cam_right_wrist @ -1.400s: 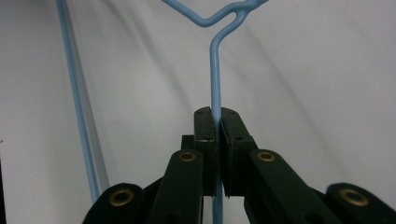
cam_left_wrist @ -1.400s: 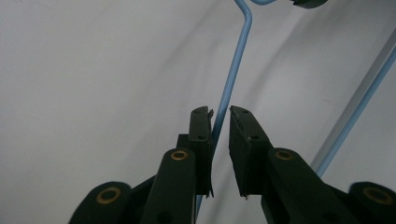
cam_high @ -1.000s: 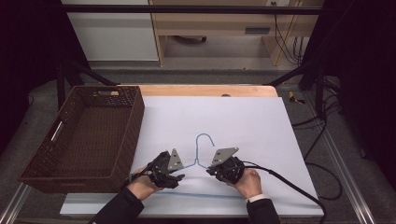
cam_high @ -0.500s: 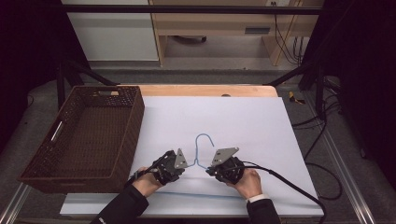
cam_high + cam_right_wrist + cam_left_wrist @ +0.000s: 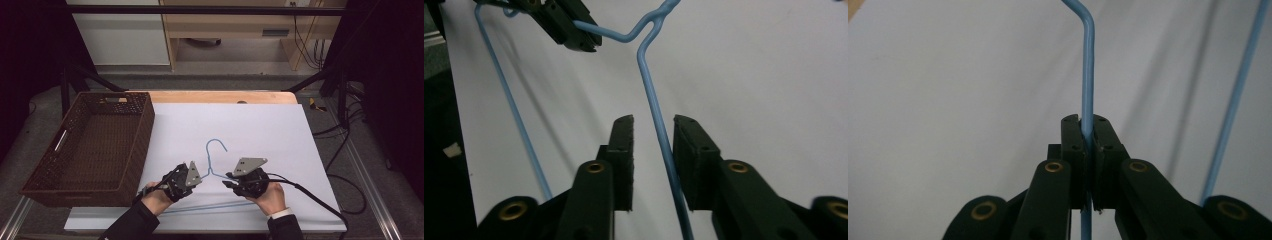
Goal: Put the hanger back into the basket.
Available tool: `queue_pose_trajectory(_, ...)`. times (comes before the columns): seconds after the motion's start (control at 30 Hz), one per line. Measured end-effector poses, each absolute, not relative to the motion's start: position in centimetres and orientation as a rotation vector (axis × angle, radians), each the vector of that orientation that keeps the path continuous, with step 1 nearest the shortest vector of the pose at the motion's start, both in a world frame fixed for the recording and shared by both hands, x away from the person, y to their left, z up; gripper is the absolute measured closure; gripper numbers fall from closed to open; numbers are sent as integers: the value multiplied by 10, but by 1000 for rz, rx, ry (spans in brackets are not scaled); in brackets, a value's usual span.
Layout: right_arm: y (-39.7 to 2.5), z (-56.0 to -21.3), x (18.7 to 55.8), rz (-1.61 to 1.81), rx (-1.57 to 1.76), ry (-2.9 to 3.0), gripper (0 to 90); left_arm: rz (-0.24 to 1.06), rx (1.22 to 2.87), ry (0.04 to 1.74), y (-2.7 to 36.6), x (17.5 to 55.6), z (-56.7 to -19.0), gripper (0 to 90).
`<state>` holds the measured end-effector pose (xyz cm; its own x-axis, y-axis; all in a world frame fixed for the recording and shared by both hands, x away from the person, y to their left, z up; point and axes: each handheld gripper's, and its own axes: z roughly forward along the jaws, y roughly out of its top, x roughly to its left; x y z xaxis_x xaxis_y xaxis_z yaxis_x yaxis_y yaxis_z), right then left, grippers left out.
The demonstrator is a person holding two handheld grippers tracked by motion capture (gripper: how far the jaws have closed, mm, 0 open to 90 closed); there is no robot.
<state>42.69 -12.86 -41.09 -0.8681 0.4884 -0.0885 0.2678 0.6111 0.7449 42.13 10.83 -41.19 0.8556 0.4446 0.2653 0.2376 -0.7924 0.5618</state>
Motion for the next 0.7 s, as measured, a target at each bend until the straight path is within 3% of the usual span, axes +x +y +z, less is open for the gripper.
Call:
queue_pose_trajectory(0.17,-145,-388,418,1221,660,2456,569,542,2498,565,113,423,-409,864)
queue_pose_trajectory(0.3,-161,-378,415,1235,744,2371,437,545,2450,629,119,425,-404,864)
queue_pose_trajectory(0.5,-185,-376,417,1282,930,2246,246,570,2406,703,124,425,-397,864)
queue_pose_trajectory(0.7,-212,-373,412,1312,1050,2114,130,589,2355,760,129,426,-387,864)
